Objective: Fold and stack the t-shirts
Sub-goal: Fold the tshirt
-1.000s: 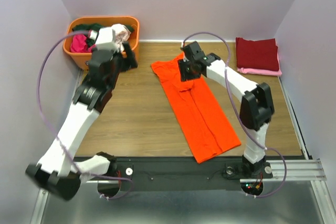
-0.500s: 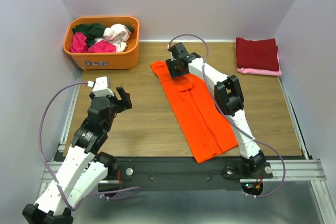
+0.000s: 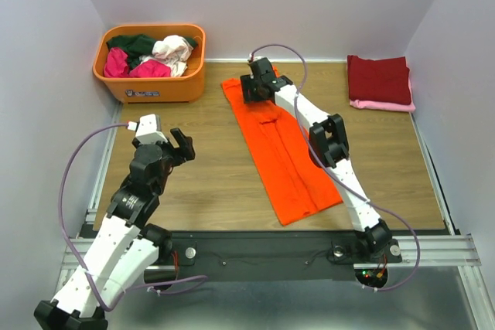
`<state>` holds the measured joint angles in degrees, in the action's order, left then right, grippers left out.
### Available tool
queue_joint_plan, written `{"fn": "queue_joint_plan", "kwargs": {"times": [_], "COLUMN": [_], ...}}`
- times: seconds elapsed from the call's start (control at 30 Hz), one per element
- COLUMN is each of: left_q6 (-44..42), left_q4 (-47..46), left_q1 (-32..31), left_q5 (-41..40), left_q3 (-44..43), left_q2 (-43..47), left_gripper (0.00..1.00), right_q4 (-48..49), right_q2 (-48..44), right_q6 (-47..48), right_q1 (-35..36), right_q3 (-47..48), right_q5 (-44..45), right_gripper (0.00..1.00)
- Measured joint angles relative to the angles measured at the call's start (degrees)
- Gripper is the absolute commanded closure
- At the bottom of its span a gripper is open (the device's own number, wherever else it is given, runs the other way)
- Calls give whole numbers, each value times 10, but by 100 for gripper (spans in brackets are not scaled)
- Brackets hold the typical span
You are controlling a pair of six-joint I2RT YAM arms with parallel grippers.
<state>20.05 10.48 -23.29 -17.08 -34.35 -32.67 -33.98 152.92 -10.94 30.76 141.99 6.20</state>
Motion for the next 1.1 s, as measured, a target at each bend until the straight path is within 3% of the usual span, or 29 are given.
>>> {"fn": "queue_joint_plan", "kwargs": {"times": [0.3, 0.53, 0.77, 0.97, 1.1], "left_q6": [9, 28, 92, 181, 236], "left_q4": [0, -5, -16, -13, -6], "left_q1": [0, 0, -30, -134, -188], "left_q5": [13, 69, 168, 210, 212], "left_q3": [0, 0, -2, -43, -77], "left_q2": [-18, -63, -173, -296, -356], "left_gripper": [12, 12, 17, 23, 28], "right_q4": [97, 116, 94, 120, 107], "right_q2": [30, 7, -267, -601, -724], "right_q6": [-127, -129, -89, -98, -114], "right_q1": [-71, -105, -104, -105, -117], "right_q3": [24, -13, -325, -590, -719], "right_q5": [-90, -112, -84, -31, -18], "right_gripper": [19, 17, 19, 27, 30]}}
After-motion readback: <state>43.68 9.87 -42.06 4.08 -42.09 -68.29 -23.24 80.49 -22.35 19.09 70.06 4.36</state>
